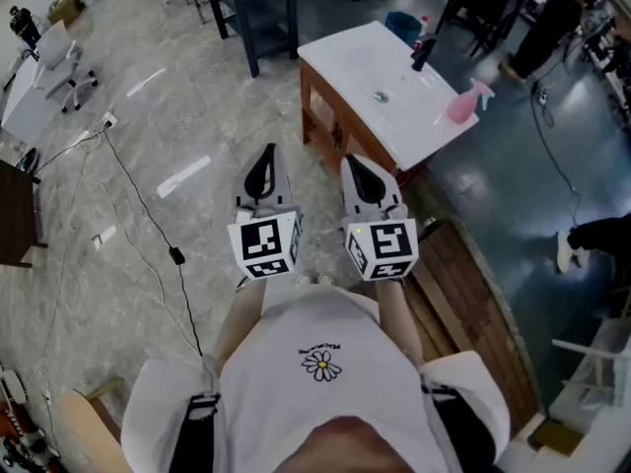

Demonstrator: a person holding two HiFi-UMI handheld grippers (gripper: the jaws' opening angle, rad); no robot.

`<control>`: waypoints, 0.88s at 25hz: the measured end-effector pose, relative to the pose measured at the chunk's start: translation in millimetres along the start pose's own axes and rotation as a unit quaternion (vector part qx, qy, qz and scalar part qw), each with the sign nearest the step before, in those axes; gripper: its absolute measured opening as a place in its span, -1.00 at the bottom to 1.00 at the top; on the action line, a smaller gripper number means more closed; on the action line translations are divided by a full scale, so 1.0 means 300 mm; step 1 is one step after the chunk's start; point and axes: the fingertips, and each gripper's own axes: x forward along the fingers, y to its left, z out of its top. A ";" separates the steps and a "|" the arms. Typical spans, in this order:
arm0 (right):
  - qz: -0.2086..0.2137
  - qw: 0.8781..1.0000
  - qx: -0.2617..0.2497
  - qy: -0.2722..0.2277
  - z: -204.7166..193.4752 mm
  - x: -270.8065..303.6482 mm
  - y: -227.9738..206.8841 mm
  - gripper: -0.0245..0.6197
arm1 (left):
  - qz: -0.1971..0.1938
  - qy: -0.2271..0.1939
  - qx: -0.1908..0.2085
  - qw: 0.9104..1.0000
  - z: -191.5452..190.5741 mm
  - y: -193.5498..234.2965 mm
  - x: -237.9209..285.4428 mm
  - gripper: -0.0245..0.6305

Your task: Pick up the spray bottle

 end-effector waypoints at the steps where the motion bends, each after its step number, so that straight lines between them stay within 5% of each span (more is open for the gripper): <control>1: 0.000 1.000 -0.001 -0.001 0.003 0.000 -0.003 -0.83 | -0.001 -0.002 0.001 1.000 0.003 -0.004 0.003 -0.86; 22: 0.055 0.998 0.003 -0.012 -0.018 0.003 -0.056 -0.83 | 0.014 0.005 -0.010 1.000 -0.025 -0.053 0.071 -0.86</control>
